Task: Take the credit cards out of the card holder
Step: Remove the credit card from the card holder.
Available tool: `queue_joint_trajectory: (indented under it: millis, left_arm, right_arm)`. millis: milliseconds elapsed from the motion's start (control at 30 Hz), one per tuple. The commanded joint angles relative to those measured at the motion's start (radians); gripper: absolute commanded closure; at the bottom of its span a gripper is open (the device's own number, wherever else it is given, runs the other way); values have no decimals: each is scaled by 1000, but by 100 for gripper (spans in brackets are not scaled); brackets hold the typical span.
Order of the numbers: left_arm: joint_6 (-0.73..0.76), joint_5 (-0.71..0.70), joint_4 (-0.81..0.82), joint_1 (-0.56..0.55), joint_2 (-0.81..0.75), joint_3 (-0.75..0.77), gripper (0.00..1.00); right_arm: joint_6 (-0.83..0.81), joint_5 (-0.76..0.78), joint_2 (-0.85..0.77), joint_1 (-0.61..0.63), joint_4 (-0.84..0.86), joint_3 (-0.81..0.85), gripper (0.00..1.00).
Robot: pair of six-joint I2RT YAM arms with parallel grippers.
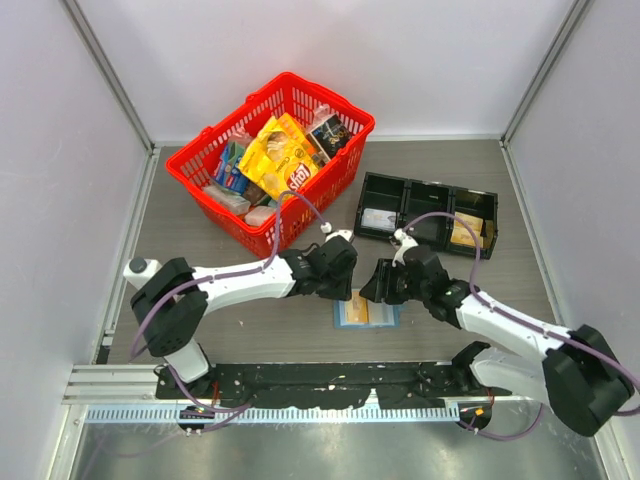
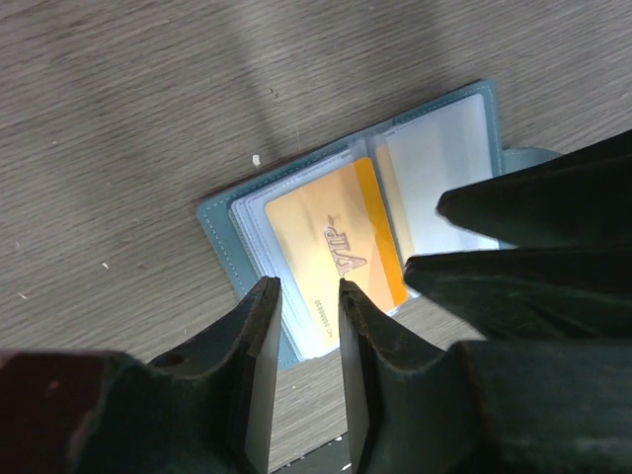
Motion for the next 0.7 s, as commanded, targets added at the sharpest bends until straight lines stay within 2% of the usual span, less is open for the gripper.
queue_joint_trajectory:
  millis: [0,67,133,367,667]
  left_arm:
    - [35,24,2,4,44,47,69]
    - [40,32,-4,4,61,50,75]
    - [40,40,-6,7,79,49,77]
    - [46,64,-15,29,119,40,87]
    - [51,72,-21,40,137,21,94]
  right_arm:
    - [80,-177,70,-22,256,-64,56]
    - [108,-225,101,-44,345,-95,57]
    - [128,-243,125,-59,380,-113,57]
    - [117,-271,167,-105,405,-153,59]
    - [119,-335,228,-182,481,-202,62]
